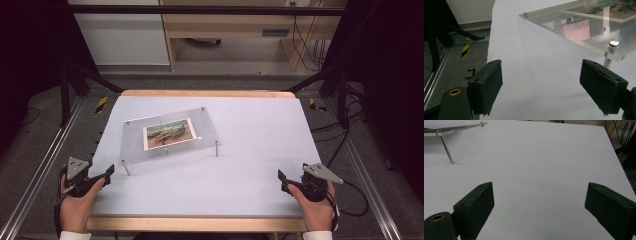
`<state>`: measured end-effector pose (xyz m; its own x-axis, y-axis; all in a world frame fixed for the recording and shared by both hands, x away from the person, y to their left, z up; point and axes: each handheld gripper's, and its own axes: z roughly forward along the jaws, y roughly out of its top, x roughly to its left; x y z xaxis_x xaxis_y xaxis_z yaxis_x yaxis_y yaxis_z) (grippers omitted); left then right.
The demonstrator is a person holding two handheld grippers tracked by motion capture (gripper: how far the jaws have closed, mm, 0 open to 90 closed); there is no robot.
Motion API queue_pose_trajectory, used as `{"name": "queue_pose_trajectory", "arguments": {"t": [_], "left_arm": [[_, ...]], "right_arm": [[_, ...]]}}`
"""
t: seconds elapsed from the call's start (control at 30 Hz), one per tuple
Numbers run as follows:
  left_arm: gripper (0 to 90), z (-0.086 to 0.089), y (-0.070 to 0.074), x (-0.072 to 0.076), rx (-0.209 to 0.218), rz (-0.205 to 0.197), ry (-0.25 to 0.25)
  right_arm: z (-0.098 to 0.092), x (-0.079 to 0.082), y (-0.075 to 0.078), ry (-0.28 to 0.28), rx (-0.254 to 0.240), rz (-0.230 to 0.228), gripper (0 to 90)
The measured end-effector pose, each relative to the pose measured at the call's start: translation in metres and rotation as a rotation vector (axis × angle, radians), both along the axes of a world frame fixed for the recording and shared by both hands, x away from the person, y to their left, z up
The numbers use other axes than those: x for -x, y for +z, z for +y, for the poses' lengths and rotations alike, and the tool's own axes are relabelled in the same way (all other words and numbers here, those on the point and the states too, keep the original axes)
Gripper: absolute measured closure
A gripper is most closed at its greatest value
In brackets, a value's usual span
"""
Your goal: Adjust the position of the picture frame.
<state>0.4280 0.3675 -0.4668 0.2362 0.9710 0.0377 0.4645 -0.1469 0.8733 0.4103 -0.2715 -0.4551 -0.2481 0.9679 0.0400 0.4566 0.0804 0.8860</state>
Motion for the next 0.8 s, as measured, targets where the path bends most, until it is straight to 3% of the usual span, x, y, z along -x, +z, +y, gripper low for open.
{"name": "queue_pose_trajectory", "arguments": {"t": [0.07,0.2,0.5,0.8], "left_arm": [[17.7,-0.001,0.001,0.004,-0.008,0.001,-0.003],[19.4,-0.009,0.004,0.015,-0.045,0.005,-0.057],[22.6,-0.018,-0.002,0.025,-0.020,0.059,-0.145],[20.8,-0.032,-0.002,0.022,0.019,0.026,-0.215]], "right_arm": [[0.000,0.000,0.000,-0.002,0.001,-0.002,9.4],[-0.002,0.000,0.000,-0.003,-0.013,-0.001,9.7],[-0.001,0.000,-0.001,0.005,-0.016,0.002,10.2],[0.000,-0.001,-0.001,0.008,-0.025,0.007,10.6]]}}
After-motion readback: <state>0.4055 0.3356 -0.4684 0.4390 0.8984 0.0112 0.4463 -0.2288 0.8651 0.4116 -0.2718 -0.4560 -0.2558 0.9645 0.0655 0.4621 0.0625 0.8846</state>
